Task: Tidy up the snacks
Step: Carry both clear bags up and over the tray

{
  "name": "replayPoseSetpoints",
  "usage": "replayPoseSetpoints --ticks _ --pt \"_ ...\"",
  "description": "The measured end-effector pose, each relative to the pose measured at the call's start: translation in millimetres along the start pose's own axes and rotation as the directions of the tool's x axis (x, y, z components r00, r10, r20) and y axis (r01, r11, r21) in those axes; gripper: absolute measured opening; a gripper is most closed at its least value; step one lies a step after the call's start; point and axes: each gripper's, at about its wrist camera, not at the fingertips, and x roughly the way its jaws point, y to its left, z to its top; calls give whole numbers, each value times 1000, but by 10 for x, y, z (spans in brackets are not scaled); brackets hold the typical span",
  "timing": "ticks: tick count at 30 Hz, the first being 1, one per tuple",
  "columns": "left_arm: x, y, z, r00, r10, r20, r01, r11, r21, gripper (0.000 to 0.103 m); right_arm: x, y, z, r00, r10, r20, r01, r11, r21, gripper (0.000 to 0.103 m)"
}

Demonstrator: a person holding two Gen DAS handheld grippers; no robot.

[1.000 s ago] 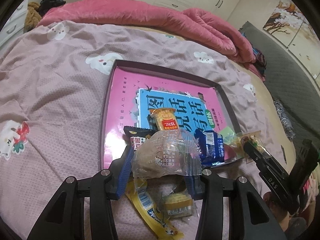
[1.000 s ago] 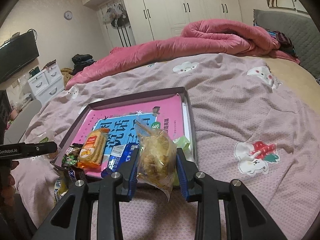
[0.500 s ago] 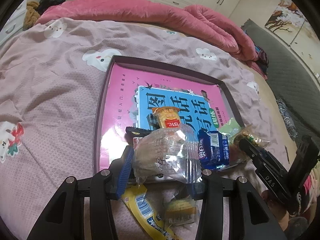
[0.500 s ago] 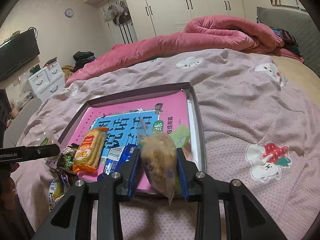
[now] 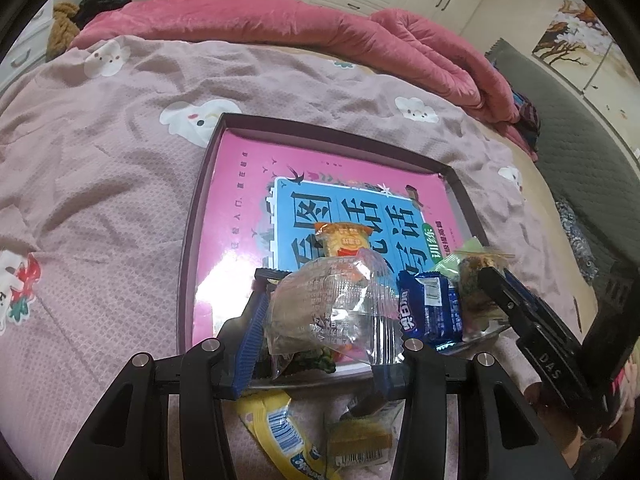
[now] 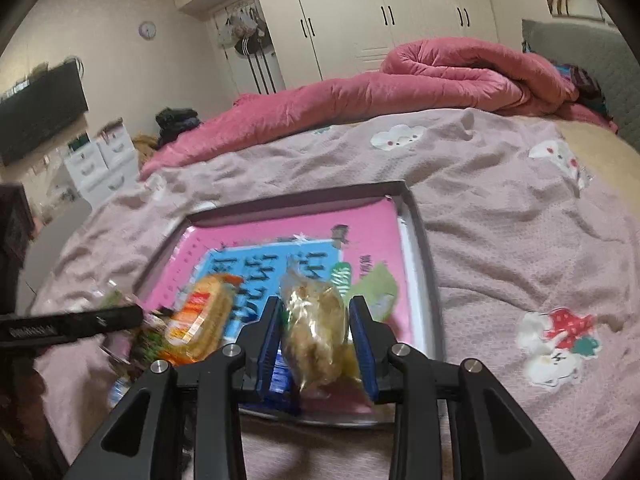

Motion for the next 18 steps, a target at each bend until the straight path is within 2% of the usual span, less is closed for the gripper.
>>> replayPoseSetpoints --ticks 7,18 --pt "46 -46 23 1000 20 4 -20 1000 12 48 48 37 -33 1000 -11 -18 11 1000 -11 35" --pt "68 -194 48 1000 -23 5 23 999 34 48 31 35 -106 999 -26 -28 25 1000 -13 35"
